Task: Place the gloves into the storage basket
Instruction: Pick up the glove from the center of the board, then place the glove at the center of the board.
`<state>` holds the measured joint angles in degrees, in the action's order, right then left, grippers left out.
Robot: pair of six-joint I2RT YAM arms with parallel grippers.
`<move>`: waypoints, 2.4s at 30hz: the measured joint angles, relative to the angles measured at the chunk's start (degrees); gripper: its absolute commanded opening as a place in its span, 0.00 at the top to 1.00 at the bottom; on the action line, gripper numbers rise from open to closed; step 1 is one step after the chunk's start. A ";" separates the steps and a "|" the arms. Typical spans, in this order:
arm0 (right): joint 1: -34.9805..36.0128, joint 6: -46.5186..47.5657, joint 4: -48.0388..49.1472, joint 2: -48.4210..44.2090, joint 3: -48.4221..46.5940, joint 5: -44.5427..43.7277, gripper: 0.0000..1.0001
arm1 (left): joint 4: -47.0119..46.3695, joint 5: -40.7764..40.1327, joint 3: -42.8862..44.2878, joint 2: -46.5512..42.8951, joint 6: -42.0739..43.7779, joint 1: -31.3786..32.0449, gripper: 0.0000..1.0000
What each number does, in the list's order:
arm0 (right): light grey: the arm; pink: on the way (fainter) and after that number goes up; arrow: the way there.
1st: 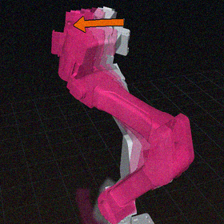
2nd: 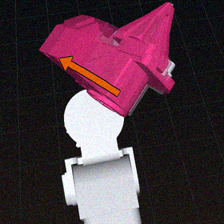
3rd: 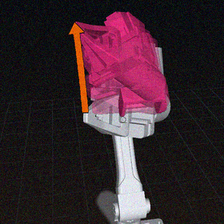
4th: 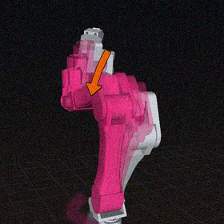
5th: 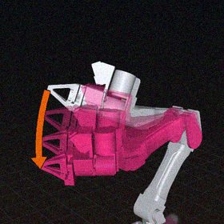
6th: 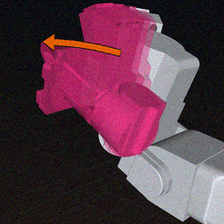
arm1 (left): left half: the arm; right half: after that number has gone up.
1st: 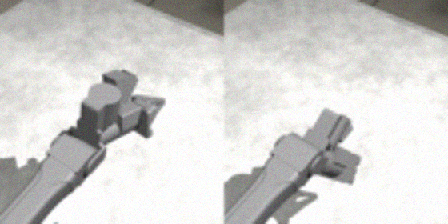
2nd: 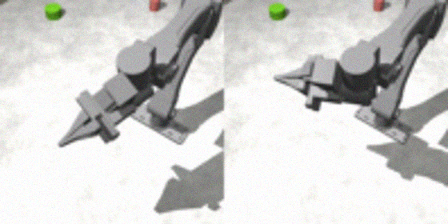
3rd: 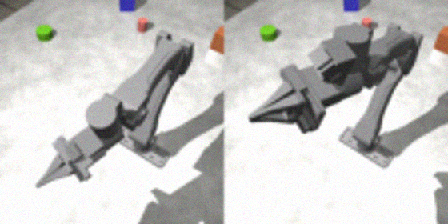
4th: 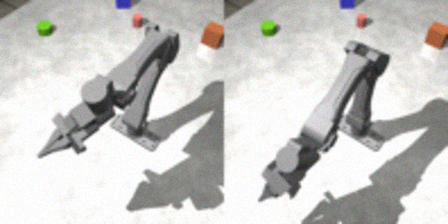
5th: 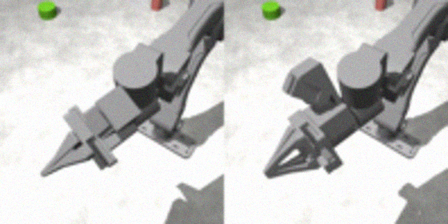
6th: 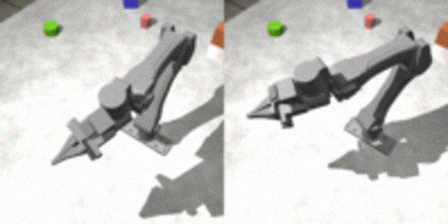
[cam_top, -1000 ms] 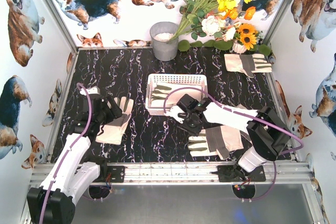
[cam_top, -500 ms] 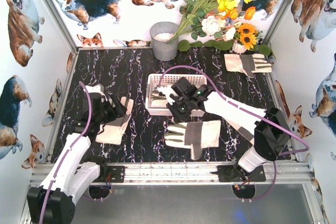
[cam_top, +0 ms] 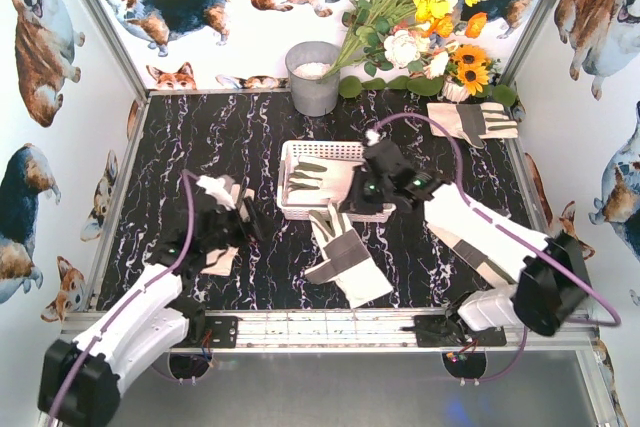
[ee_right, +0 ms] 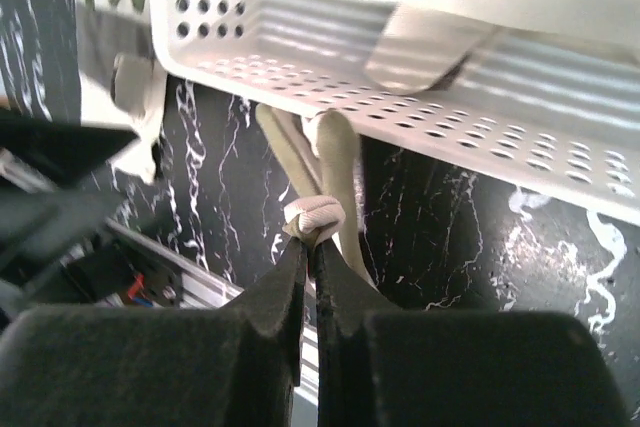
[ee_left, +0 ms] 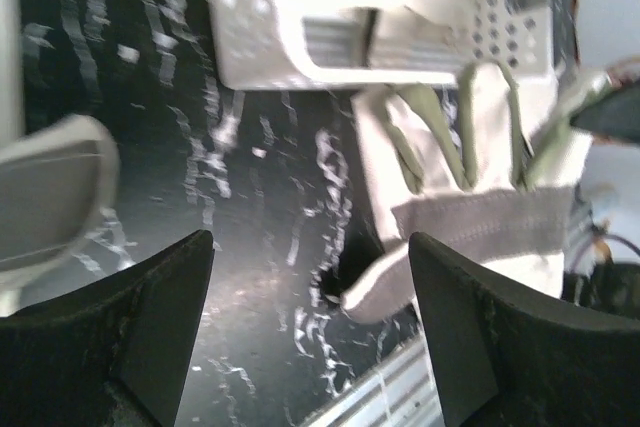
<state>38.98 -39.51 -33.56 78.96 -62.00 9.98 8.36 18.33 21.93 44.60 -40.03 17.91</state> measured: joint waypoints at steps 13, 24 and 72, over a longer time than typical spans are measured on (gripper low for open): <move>-1.49 -13.64 3.89 -13.53 12.98 -13.86 1.00 | -18.91 -5.16 -4.28 18.60 -11.61 24.90 0.45; -1.51 -14.95 3.80 -16.04 15.91 -17.62 1.00 | -30.53 -3.61 -3.37 31.91 -15.61 30.49 0.48; 6.23 -1.14 8.20 5.64 13.77 -23.54 1.00 | 0.39 -4.04 1.25 20.57 -17.29 16.96 1.00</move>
<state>45.21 -40.64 -25.36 84.60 -48.23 -13.56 8.75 14.28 23.18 65.17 -57.32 34.87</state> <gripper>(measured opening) 0.035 0.009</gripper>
